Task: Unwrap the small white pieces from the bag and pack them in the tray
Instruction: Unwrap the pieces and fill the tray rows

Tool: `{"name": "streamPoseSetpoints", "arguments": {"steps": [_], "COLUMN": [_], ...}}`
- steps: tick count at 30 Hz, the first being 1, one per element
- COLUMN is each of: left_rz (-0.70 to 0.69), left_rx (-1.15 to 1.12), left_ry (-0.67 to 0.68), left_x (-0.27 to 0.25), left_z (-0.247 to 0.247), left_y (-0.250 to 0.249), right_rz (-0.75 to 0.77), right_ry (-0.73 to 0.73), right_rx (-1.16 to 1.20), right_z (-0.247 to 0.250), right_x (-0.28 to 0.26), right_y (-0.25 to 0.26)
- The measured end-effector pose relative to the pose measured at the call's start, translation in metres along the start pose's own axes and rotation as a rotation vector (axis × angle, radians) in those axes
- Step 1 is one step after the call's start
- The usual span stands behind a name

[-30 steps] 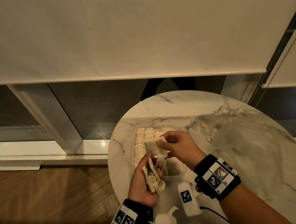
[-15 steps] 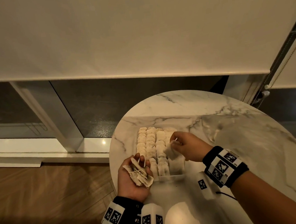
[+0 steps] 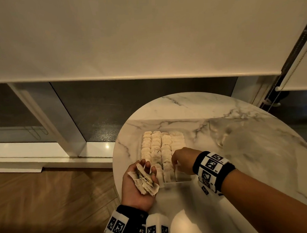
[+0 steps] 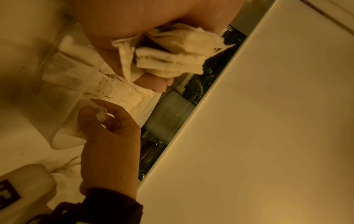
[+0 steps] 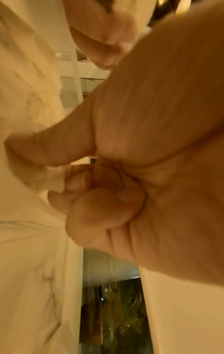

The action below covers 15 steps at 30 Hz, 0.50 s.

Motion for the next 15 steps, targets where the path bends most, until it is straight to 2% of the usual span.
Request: {"name": "streamPoseSetpoints", "arguments": {"steps": [10,15], "left_rz": [0.007,0.0], "left_rx": [0.0,0.017], "left_ry": [0.017,0.014], "left_x": [-0.003,-0.001], "left_z": [-0.001,0.0], "left_y": [0.001,0.003], "right_rz": [-0.101,-0.058], "right_ry": [-0.268,-0.206], "right_rx": [0.061,-0.069], "right_z": [0.029,-0.011], "right_x": [-0.035,-0.046], "right_y": [0.001,0.01]}}
Point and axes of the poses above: each hand's wrist, its own x-axis towards the middle knuckle, its own z-axis out of the back of the hand, y = z × x, the point moved 9 cm from there along x, towards the middle knuckle, and after that the axes turned 11 degrees about -y, right-handed, at the moved point
